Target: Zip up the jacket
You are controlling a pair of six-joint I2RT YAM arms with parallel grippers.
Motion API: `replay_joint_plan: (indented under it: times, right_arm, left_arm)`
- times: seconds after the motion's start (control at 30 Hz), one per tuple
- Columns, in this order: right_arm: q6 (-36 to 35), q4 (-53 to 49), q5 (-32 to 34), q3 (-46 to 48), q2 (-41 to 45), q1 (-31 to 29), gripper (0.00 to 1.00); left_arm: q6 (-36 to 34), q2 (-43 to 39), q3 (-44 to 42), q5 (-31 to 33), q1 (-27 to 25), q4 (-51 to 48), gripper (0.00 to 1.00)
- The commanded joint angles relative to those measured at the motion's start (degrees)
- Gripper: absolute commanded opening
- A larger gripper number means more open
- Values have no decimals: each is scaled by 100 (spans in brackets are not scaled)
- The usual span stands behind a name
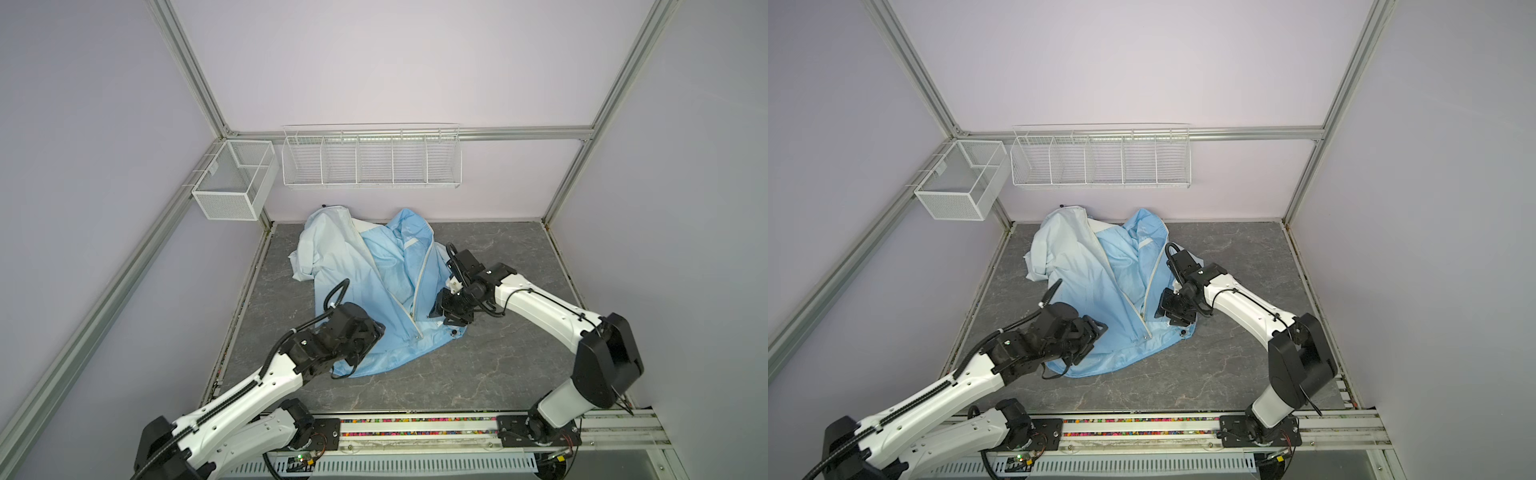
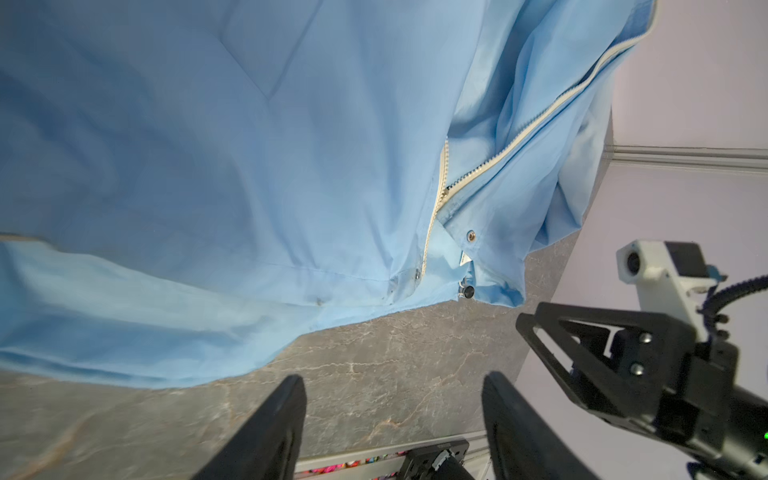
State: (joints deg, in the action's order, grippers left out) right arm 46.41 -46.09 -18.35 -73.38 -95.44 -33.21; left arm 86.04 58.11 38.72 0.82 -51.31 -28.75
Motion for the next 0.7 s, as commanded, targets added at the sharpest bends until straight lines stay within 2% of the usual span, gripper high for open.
replay_joint_plan:
  times: [0.0, 0.1, 0.23, 0.4, 0.5, 0.67]
  right_arm:
    - [-502, 56, -123, -299, -500, 108, 60]
    - [-458, 100, -178, -512, -953, 187, 60]
    - [-362, 237, -199, -541, -1392, 340, 51]
    - [-342, 328, -193, -443, -1742, 509, 44]
    - [-307, 357, -113, -298, -1811, 644, 42]
    - [-285, 416, -22, -30, -1743, 939, 39]
  left_arm:
    - [1295, 865, -353, 278, -372, 1933, 71]
    - [1442, 1425, -468, 309, -371, 2474, 70]
    - [1636, 1495, -908, 523, -83, 2529, 65]
    - [1379, 1241, -1545, 382, 746, 2584, 49]
    - [990, 1190, -1621, 173, 1305, 2316, 43]
    - [238, 1293, -1727, -359, 2409, 2101, 41]
